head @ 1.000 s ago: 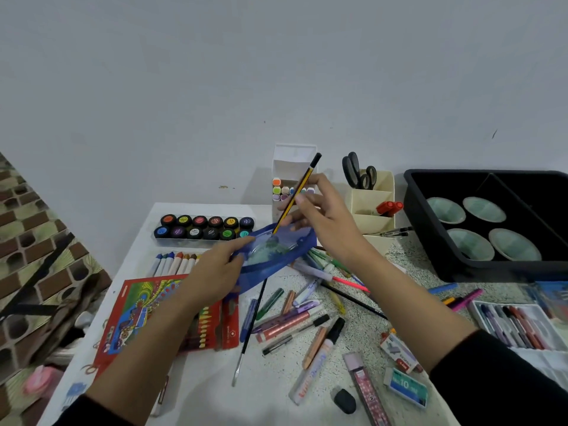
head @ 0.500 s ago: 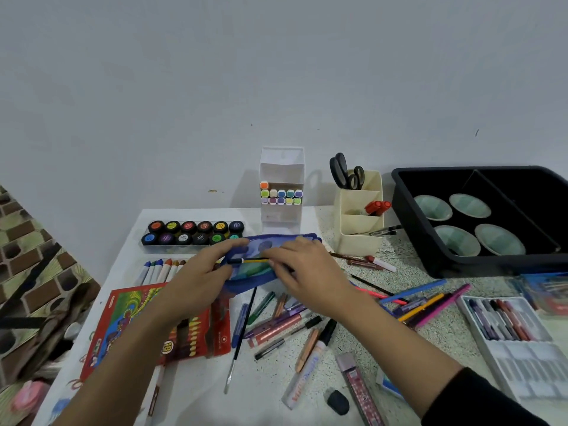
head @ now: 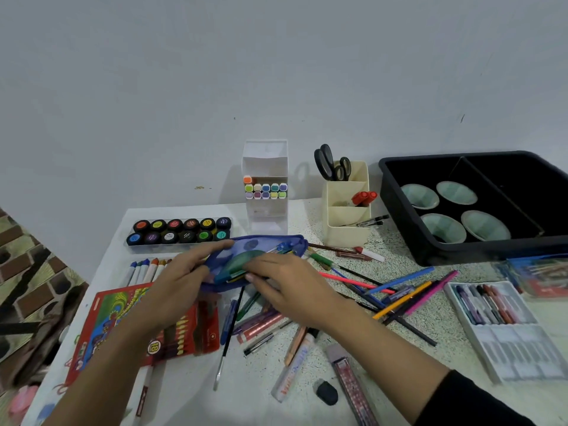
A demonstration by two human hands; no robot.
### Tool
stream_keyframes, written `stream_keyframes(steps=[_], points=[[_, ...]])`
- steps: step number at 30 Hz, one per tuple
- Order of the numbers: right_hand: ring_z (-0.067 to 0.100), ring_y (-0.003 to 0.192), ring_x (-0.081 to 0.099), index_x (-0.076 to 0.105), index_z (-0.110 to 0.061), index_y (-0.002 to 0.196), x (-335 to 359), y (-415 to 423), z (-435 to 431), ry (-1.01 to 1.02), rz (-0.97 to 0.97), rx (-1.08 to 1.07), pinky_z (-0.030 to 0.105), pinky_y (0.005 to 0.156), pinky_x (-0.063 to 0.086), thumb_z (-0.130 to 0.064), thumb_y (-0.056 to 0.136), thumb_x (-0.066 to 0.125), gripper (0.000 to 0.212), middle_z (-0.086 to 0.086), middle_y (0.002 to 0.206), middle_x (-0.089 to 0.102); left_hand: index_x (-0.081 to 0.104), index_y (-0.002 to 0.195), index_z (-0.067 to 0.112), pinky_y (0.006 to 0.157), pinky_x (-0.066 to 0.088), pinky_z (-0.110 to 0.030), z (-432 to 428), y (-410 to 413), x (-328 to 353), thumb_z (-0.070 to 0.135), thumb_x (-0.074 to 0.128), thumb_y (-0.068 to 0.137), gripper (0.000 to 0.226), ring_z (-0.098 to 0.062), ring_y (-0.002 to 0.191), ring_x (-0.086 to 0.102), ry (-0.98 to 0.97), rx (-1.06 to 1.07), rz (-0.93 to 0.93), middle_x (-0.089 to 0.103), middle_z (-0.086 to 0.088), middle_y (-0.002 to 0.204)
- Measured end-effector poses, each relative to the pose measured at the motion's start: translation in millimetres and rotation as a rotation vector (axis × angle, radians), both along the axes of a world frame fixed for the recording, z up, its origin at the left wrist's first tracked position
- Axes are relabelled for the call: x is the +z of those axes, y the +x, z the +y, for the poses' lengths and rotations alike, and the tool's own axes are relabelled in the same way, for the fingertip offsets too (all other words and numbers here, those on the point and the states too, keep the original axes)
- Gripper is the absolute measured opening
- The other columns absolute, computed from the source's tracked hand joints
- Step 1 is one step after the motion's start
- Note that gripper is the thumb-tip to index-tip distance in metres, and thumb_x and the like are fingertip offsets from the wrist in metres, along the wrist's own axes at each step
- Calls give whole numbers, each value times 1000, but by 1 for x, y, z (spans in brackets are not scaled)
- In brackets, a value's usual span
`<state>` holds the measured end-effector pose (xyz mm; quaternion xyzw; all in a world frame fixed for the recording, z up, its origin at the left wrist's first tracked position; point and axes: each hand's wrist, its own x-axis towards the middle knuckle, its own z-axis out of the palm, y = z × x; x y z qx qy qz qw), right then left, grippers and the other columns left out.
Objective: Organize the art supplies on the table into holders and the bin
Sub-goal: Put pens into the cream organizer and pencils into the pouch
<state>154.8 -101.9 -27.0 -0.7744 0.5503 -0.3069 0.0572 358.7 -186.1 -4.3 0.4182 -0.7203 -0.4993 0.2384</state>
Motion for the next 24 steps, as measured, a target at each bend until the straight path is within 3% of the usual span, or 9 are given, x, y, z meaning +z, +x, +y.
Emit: stream_keyframes(steps=[4, 8, 12, 16, 20, 24], points=[[11, 95, 63, 71, -7, 112, 2, -26, 15, -165, -236, -114, 26, 85, 51, -12, 100, 59, 17, 1, 104, 71, 68, 120, 43, 88, 53, -37, -5, -4, 9, -8, 34, 95, 65, -14, 115, 60, -66, 9, 0, 61, 16, 131], [-1, 80, 56, 68, -8, 100, 8, -69, 21, -253, -351, -410, 9, 71, 41, -5, 98, 59, 10, -4, 88, 64, 69, 120, 33, 79, 56, -32, -9, -14, 18, -9, 32, 97, 60, -19, 113, 59, -65, 64, 34, 59, 3, 133], [2, 76, 55, 69, -15, 100, -11, -100, 7, 11, -185, -500, 21, 69, 45, -15, 97, 62, 8, -8, 87, 63, 69, 121, 18, 56, 52, -15, -9, -26, 25, -12, 30, 96, 55, -22, 107, 58, -24, 111, 92, 54, -7, 133], [18, 87, 57, 72, -14, 108, -39, -99, -5, 235, 66, -447, 36, 76, 53, -34, 93, 69, 26, 1, 98, 64, 67, 123, 16, 54, 55, -19, -11, -33, 31, -12, 31, 96, 54, -23, 103, 60, -3, 137, 91, 53, -4, 132], [28, 89, 58, 74, -7, 102, -48, -99, -4, 238, 118, -474, 41, 72, 51, -19, 94, 67, 16, 7, 97, 62, 67, 124, 17, 51, 54, -19, -11, -32, 36, -12, 31, 96, 55, -23, 95, 63, 16, 151, 81, 56, -3, 131], [16, 85, 51, 70, -5, 104, -34, -108, 12, 134, 6, -608, 31, 74, 46, -8, 95, 60, 14, 4, 99, 63, 66, 125, 20, 53, 55, -20, -12, -31, 35, -10, 30, 97, 55, -28, 99, 63, 6, 128, 56, 55, -7, 133]])
